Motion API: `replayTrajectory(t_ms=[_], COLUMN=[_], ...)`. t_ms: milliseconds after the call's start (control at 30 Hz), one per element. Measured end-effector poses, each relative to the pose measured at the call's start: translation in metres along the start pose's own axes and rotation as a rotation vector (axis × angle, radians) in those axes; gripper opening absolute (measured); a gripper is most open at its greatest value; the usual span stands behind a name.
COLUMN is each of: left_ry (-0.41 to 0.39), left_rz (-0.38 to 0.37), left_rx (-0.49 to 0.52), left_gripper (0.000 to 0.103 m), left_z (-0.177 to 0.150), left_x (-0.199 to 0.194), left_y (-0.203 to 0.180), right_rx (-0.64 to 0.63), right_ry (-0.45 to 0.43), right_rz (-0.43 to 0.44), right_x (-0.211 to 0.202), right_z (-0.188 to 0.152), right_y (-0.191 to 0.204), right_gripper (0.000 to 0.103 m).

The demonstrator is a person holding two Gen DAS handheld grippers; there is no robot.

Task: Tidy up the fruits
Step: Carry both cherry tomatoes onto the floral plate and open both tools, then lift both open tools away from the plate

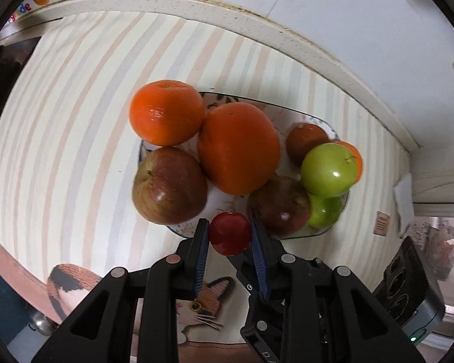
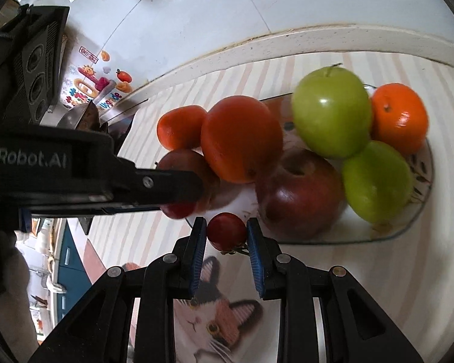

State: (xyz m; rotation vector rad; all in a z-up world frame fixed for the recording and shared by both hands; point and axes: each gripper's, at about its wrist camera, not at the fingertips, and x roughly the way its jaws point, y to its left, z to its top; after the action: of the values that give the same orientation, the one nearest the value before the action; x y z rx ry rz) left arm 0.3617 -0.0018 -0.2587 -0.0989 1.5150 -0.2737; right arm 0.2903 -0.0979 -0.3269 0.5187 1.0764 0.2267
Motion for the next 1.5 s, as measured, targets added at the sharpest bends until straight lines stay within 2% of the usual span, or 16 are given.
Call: replayTrajectory(t_ms=[33,100,133,200,233,300,333,367,400,433,500,600,833,1200,1500], left_ry=[-0.01,-0.028,-0.034,-0.051,-0.057,-0.075,-0.082,-0.089,-0.104,-0.115,-0.131,-0.152,-0.193,-0.269,-0.395], left_rz=[0.01,0.028,0.03,0.031,0.031,0.041,0.043,0.048,0.062,0.072,0.105,0.14,0.18,0.19,0.216], left_rx=[0.007,0.02,0.023,0.02,0.02,0.016,0.013,0.01,0.007,0.007,0.011,0.009,0.011,0.027,0.053], left_gripper=[0.026,0.032,0.038,0.054,0.065,0.068,0.077,0.084,0.086,0.089,0.09,0.09,0.09,0.09,0.09], left_z=[0.0,0.0,0.0,-0.002,-0.003,-0.009,-0.012,-0.016,-0.022,-0.026,-0.038,-0.053,-0.074,-0.092,-0.127], left_x=[-0.001,-0.006,-0.008,-0.014,-0.016,-0.023,-0.025,-0.028,-0.031,-0.033,-0.035,-0.036,-0.042,-0.067,-0.124], left_y=[-0.001,-0.002,-0.002,0.001,0.003,0.007,0.009,0.011,0.014,0.015,0.017,0.019,0.012,-0.006,-0.024], right_rx=[0.004,0.009,0.007,0.006,0.013,0.025,0.028,0.018,0.004,-0.011,-0.043,-0.084,-0.109,-0.111,-0.142], right_ry=[-0.001,-0.004,-0.005,-0.01,-0.013,0.0,-0.001,-0.001,0.002,0.001,-0.002,-0.014,-0.031,-0.065,-0.076], right_rz=[-0.001,0.014,0.019,0.014,0.013,-0.011,-0.024,-0.074,-0.114,-0.143,-0.23,-0.31,-0.388,-0.393,-0.38], right_x=[0.001,-0.001,-0.004,-0.013,-0.018,-0.029,-0.037,-0.045,-0.052,-0.058,-0.069,-0.082,-0.111,-0.142,-0.19], right_z=[0.001,0.001,0.001,0.001,0.0,-0.002,-0.003,-0.003,-0.003,-0.003,-0.002,0.0,0.002,0.008,-0.004], right_y=[0.0,0.002,0.004,0.008,0.007,0.003,-0.001,-0.003,-0.004,-0.005,-0.007,-0.006,-0.01,-0.003,0.019], right_gripper=[0.04,0.054,0.059,0.074,0.075,0.077,0.078,0.085,0.091,0.092,0.094,0.095,0.096,0.096,0.096])
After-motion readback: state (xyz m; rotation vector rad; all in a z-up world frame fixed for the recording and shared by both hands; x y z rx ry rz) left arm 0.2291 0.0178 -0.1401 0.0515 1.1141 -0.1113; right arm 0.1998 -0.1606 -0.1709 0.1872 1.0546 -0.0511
